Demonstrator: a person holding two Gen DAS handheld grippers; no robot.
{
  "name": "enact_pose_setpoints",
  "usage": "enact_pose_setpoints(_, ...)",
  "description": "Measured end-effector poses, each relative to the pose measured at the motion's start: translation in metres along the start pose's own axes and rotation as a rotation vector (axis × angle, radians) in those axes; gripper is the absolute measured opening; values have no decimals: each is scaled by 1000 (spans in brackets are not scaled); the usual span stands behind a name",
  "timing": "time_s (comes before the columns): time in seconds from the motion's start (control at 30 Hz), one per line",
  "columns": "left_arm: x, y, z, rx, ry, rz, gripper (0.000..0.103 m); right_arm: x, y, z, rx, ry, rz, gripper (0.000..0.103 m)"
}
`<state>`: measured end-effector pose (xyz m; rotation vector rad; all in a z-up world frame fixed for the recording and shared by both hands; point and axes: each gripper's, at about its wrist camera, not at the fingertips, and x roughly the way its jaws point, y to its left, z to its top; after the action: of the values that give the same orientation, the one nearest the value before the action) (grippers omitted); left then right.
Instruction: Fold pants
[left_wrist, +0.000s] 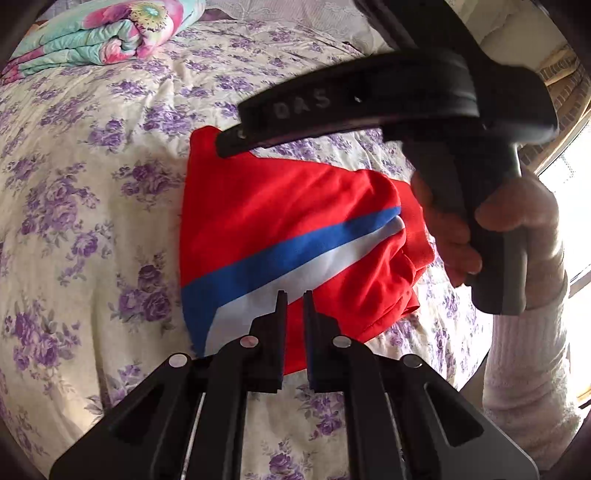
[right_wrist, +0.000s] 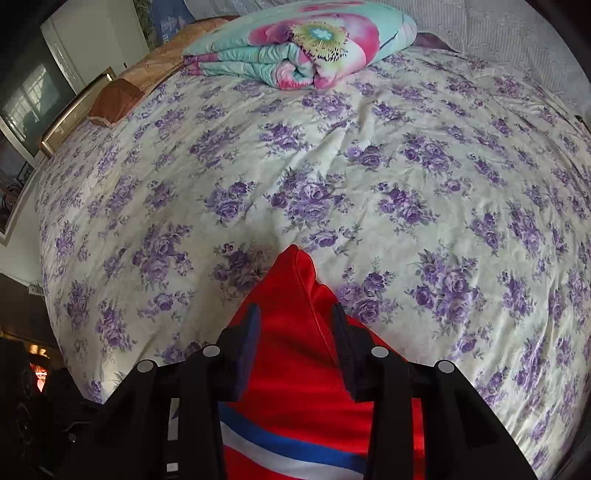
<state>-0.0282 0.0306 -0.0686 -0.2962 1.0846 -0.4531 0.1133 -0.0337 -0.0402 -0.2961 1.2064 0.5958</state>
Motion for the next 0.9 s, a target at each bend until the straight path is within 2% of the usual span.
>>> enact_pose_setpoints(0.03,8,-1,-2,7,27,-5,8,9,1,2,-14,29,-23,36)
enact_pose_setpoints(0.1,23,0,-6,13,61,2,8,33,5,4,-48,77,-170,37)
enact_pose_setpoints(0.17,27,3,-9,7,53,0,8,58,6,2,-38,119,-187,37)
enact_pose_setpoints(0.23,27,6,-9,-4,55,-17,8,58,13,3,-53,94,-210,37)
enact_pose_setpoints(0.33,26,9,-6,-14,59,-29,8,56,11,4,-41,94,-188,36)
enact_pose_setpoints(0.43,17,9,-5,-10,59,-34,8,35,-4,3,16,75,-104,36)
enact_pose_setpoints(0.47,12,11,-5,-12,54,-24,8,20,-10,0,47,51,-77,38)
enact_pose_setpoints(0.5,6,13,-4,-21,45,-9,10,2,-15,-6,65,12,-60,44)
enact_pose_setpoints(0.53,0,18,-2,-38,34,4,14,-18,-21,-13,74,-38,-54,59)
enact_pose_setpoints(0.57,-6,23,-2,-57,22,11,18,-38,-27,-24,86,-95,-56,68)
enact_pose_setpoints(0.6,-12,31,0,-79,10,16,26,-58,-34,-38,101,-150,-60,80)
enact_pose_setpoints(0.63,-16,37,1,-103,-3,20,33,-74,-39,-55,119,-194,-61,82)
enact_pose_setpoints(0.7,-20,48,2,-144,-9,35,35,-93,-49,-92,175,-233,-58,82)
enact_pose_setpoints(0.8,-6,60,8,-192,42,34,35,-103,-64,-145,279,-255,-65,82)
enact_pose_setpoints(0.9,11,73,11,-256,94,-17,39,-97,-79,-188,410,-290,-42,82)
